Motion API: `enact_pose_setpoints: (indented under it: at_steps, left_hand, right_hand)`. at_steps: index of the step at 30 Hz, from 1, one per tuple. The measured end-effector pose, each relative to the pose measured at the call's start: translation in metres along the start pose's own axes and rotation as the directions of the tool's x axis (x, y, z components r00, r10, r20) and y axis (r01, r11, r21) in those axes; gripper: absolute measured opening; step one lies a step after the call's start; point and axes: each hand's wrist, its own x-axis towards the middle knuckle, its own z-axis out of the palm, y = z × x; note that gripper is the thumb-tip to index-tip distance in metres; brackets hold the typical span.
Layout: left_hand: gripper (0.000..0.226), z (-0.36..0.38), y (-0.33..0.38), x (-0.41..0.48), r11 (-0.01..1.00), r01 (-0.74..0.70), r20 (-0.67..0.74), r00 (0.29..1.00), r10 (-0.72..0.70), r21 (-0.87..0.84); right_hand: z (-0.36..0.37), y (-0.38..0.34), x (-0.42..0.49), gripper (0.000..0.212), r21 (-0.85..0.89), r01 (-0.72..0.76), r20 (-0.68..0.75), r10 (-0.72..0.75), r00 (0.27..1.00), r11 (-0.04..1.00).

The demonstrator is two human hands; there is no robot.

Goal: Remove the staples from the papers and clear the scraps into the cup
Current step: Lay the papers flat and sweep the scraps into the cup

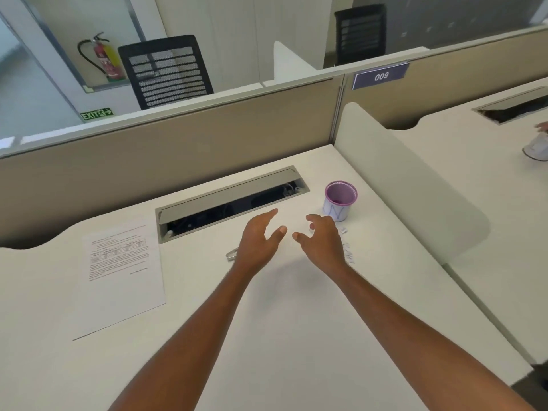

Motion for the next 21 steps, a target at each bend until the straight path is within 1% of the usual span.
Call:
enact_pose_setpoints:
  at_steps: [3, 6, 8, 10, 12, 15, 18, 21]
  left_hand:
    - [0.052, 0.032, 0.009, 0.01, 0.999, -0.032, 0.051, 0.998, 0.031, 0.023]
    - [0.051, 0.06, 0.016, 0.021, 0.995, -0.034, 0.116, 0.993, 0.022, 0.099]
    - [0.062, 0.077, 0.019, 0.027, 0.985, -0.023, 0.18, 0.984, -0.008, 0.17]
    - [0.081, 0.093, 0.019, 0.032, 0.974, -0.022, 0.247, 0.968, -0.035, 0.224]
    - [0.098, 0.105, 0.015, 0.035, 0.962, -0.023, 0.292, 0.955, -0.06, 0.273]
    - [0.11, 0.118, 0.009, 0.039, 0.93, -0.04, 0.292, 0.954, -0.074, 0.366]
    - [0.113, 0.125, 0.009, 0.047, 0.915, -0.034, 0.285, 0.954, -0.09, 0.403]
    - [0.105, 0.129, 0.006, 0.054, 0.913, -0.042, 0.268, 0.96, -0.075, 0.405]
  right_hand:
    - [-0.022, 0.036, 0.006, 0.064, -0.008, -0.058, 0.007, 0.058, 0.998, 0.998]
    - [-0.038, 0.07, 0.011, 0.074, -0.109, -0.121, 0.036, 0.126, 0.991, 0.987]
    - [-0.046, 0.089, 0.013, 0.086, -0.205, -0.144, 0.076, 0.163, 0.984, 0.968]
    - [-0.051, 0.104, 0.012, 0.097, -0.285, -0.162, 0.12, 0.203, 0.972, 0.945]
    - [-0.054, 0.113, 0.014, 0.097, -0.343, -0.154, 0.147, 0.215, 0.966, 0.927]
    - [-0.053, 0.119, 0.026, 0.088, -0.337, -0.132, 0.174, 0.2, 0.964, 0.932]
    - [-0.052, 0.12, 0.041, 0.08, -0.315, -0.105, 0.189, 0.171, 0.967, 0.943]
    - [-0.051, 0.118, 0.051, 0.085, -0.292, -0.056, 0.209, 0.121, 0.97, 0.955]
